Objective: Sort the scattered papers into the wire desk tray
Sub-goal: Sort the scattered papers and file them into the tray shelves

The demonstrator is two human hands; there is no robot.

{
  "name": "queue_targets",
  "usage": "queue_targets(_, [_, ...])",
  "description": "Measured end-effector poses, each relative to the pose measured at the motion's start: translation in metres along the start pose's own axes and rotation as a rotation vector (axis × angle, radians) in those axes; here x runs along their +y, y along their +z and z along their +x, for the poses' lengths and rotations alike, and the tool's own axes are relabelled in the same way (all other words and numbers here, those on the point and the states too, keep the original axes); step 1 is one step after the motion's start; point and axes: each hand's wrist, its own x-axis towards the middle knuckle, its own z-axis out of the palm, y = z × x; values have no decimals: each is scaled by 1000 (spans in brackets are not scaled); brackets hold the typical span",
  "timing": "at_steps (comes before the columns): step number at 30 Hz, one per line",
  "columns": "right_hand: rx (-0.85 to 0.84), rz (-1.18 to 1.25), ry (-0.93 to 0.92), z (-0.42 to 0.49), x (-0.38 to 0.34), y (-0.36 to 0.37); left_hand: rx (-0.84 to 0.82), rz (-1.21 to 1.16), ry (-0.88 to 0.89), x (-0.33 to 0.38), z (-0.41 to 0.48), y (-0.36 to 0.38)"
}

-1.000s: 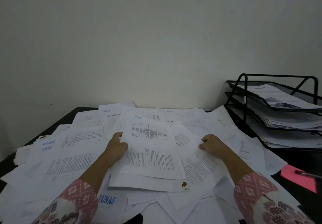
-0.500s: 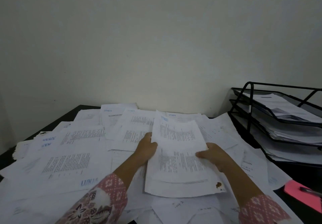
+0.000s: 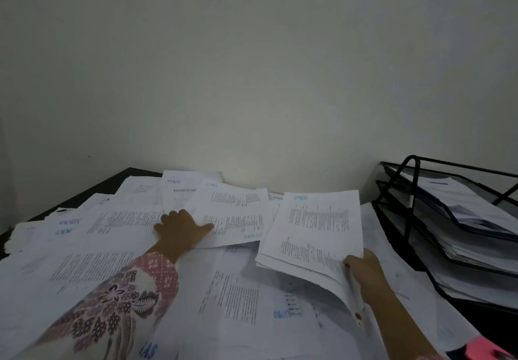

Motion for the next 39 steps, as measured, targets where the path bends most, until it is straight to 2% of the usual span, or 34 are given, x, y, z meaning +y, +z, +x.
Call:
queue_targets(4, [70, 25, -20, 10, 0, -2, 49, 77, 7, -3, 11, 1])
queue_targets(7, [75, -4, -13, 15, 0, -2, 6, 79, -12, 2, 18, -4])
queue_targets(12, [96, -48, -26, 21, 5, 3, -109, -78, -34, 5, 28, -12])
queue_targets(17, [135, -82, -5, 24, 10, 2, -118, -357, 13, 12, 31, -9])
queue_targets(24, [209, -13, 22, 25, 5, -7, -247, -316, 152, -1, 34, -25])
queue_targets(27, [235, 43, 46, 22, 0, -9, -309, -342, 130, -14, 30, -41])
queue_targets(30, [197, 79, 77, 18, -3, -3, -434, -294, 91, -21, 17, -53])
queue_targets(33, [114, 50, 68, 9, -6, 14, -554, -455, 44, -21, 0, -52])
queue_targets(39, [-69, -128, -39, -13, -11, 55, -559, -772, 12, 2, -30, -32])
